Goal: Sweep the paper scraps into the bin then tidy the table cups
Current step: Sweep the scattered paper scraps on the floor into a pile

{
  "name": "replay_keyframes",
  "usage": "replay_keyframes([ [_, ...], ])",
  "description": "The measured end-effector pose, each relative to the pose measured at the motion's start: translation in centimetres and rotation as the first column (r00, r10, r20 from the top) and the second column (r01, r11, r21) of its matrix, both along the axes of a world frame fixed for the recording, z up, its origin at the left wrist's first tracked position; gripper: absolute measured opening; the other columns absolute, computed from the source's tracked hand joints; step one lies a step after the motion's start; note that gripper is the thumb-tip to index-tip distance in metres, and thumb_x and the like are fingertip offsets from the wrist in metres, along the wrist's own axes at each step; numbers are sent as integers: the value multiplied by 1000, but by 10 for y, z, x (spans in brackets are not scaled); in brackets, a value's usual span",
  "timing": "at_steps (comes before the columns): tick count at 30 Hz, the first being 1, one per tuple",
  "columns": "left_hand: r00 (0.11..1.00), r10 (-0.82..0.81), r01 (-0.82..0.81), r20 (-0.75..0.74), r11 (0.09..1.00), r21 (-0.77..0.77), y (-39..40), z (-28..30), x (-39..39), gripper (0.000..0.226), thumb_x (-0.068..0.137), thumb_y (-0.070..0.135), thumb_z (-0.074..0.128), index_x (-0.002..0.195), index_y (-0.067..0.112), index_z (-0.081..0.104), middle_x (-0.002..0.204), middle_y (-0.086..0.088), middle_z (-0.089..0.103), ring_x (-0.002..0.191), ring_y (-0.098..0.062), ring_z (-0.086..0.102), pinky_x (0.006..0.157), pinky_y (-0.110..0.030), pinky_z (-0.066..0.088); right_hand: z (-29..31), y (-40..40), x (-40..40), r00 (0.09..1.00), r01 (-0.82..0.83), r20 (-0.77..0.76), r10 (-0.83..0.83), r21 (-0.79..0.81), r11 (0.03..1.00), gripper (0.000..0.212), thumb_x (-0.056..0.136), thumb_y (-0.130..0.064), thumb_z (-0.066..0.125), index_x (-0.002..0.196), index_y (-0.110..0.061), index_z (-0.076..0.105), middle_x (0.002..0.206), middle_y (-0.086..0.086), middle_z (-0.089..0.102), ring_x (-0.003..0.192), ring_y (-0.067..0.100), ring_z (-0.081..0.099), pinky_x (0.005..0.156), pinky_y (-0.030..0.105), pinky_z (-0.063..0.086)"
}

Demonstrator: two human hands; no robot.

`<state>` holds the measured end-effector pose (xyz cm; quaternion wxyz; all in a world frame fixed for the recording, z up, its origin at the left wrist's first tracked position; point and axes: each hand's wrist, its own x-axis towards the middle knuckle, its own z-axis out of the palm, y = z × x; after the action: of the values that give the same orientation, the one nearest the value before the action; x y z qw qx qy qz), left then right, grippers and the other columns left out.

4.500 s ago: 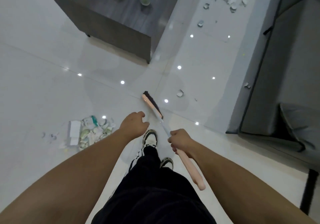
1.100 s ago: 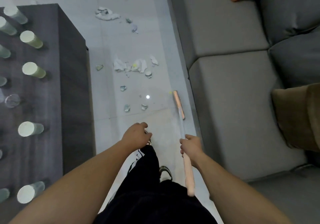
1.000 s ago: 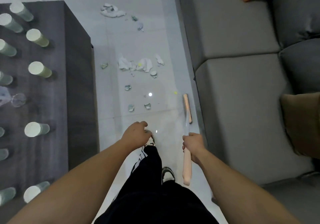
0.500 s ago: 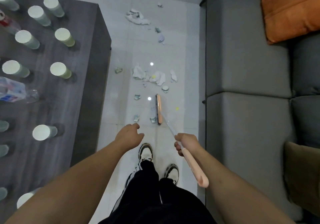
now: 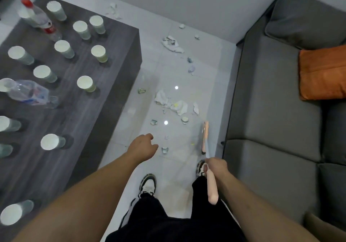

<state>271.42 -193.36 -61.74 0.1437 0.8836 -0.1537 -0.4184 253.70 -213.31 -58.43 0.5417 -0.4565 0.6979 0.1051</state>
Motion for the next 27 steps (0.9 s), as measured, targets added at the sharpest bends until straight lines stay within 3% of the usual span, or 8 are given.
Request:
replay_keyframes([
  [4,998,44,-46,41,998,42,-33,-2,0,54,90,41,53,137,16,46,134,-9,53,119,-25,51,90,-32,41,-25,-39,6,1000,-11,22,8,133,991,6,94,-3,54,98,0,57,60,12,48,42,20,43,35,20,34],
  [8,998,53,-57,32,988,140,-83,-2,-13,53,89,41,53,136,16,47,134,-10,52,121,-27,50,94,-34,42,-40,-87,13,996,-21,85,-10,362,932,18,98,-13,50,80,-9,48,49,7,45,32,15,35,31,18,29],
  [11,1000,29,-28,0,981,193,-139,3,-23,53,89,41,54,136,17,47,135,-9,53,121,-26,49,93,-33,42,-40,-138,18,993,-28,118,-25,434,901,14,97,-13,51,85,-8,46,53,8,43,33,15,32,30,17,27],
  [17,998,-62,60,23,996,71,-284,19,-19,54,89,43,54,136,19,48,133,-7,53,118,-23,51,84,-30,39,-24,-237,16,968,-218,196,156,354,909,11,88,-5,58,83,-14,55,60,12,48,35,16,38,38,16,30],
  [23,989,-131,128,70,991,40,-363,37,9,54,89,42,55,137,18,48,135,-8,53,122,-24,50,90,-32,40,-20,-303,25,956,-247,220,194,249,937,31,89,-5,61,117,-14,53,63,11,51,29,12,41,35,15,33],
  [27,990,-105,101,91,993,55,-377,46,46,54,89,41,55,137,18,47,132,-9,54,119,-25,51,89,-32,42,-18,-339,52,949,-266,221,223,193,944,39,86,-7,64,123,-10,51,58,10,53,31,14,42,36,17,34],
])
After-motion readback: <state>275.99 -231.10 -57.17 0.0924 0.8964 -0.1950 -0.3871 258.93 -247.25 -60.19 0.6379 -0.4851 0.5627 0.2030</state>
